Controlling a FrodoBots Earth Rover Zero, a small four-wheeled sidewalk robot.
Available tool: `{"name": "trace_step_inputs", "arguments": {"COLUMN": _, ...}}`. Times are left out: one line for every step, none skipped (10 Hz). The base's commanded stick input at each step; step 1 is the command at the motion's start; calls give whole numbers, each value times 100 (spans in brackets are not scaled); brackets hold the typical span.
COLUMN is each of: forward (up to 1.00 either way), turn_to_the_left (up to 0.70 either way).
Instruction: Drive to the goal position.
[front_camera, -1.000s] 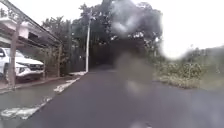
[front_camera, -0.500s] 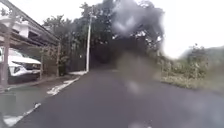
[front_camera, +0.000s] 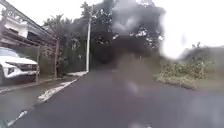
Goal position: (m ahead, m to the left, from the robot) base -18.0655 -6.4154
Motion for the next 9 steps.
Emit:
{"name": "trace_step_inputs", "arguments": {"forward": 70, "turn_to_the_left": 0}}
{"name": "trace_step_inputs", "arguments": {"forward": 70, "turn_to_the_left": 0}}
{"name": "trace_step_inputs", "arguments": {"forward": 70, "turn_to_the_left": 0}}
{"name": "trace_step_inputs", "arguments": {"forward": 70, "turn_to_the_left": 0}}
{"name": "trace_step_inputs", "arguments": {"forward": 70, "turn_to_the_left": 0}}
{"name": "trace_step_inputs", "arguments": {"forward": 70, "turn_to_the_left": 0}}
{"name": "trace_step_inputs", "arguments": {"forward": 70, "turn_to_the_left": 0}}
{"name": "trace_step_inputs", "arguments": {"forward": 70, "turn_to_the_left": 0}}
{"name": "trace_step_inputs", "arguments": {"forward": 70, "turn_to_the_left": 0}}
